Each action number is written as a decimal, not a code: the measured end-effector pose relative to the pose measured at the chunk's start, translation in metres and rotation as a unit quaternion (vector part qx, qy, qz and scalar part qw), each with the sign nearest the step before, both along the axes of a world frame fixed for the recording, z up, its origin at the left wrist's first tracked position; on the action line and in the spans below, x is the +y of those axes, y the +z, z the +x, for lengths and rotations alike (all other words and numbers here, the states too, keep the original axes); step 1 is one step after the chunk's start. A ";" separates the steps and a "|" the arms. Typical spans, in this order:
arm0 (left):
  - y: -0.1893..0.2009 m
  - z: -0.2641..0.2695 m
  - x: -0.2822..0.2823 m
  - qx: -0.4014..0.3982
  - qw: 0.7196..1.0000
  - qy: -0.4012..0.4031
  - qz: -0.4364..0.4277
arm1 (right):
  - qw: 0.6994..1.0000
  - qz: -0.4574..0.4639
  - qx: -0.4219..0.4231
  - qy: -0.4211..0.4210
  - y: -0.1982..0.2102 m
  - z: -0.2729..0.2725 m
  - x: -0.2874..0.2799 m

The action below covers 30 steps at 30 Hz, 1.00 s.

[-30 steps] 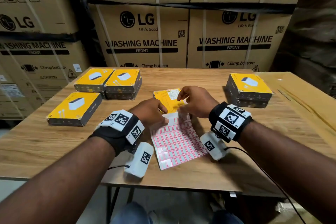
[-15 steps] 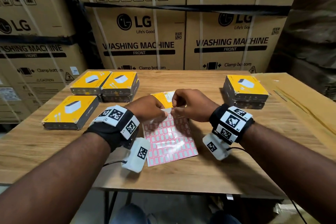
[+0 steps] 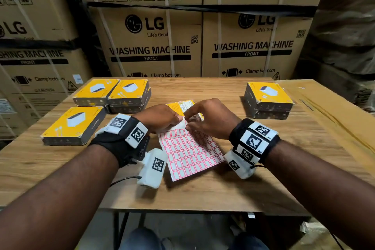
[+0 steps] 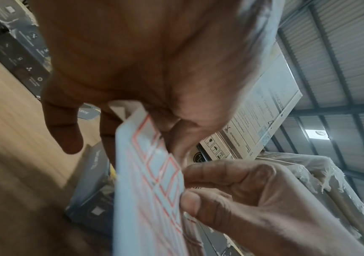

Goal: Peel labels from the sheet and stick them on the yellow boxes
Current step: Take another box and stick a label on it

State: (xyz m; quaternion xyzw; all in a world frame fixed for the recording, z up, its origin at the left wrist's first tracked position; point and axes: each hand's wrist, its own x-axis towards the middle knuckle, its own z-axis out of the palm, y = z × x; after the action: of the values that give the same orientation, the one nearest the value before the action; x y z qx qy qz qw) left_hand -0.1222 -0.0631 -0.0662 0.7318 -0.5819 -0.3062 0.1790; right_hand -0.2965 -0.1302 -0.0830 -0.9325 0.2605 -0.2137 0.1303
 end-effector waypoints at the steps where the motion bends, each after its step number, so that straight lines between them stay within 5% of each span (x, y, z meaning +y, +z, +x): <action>1: 0.001 0.001 0.001 0.004 1.000 -0.008 0.010 | 1.000 -0.001 0.001 -0.001 0.000 0.000 0.001; 8: -0.002 0.004 0.006 0.082 0.996 -0.022 0.031 | 1.000 0.003 0.002 -0.002 0.001 -0.001 0.002; 26: -0.008 -0.008 0.002 -0.079 0.997 -0.025 0.000 | 0.994 0.102 0.033 0.033 -0.005 0.000 -0.003; 30: -0.015 -0.009 0.002 -0.102 0.994 -0.026 -0.006 | 0.989 0.143 -0.022 0.018 -0.003 -0.001 -0.006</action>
State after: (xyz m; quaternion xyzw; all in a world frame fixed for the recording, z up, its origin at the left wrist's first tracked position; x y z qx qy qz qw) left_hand -0.1310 -0.0611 -0.0809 0.7426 -0.6181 -0.2308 0.1149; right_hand -0.2980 -0.1358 -0.0863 -0.9039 0.2689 -0.1922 0.2716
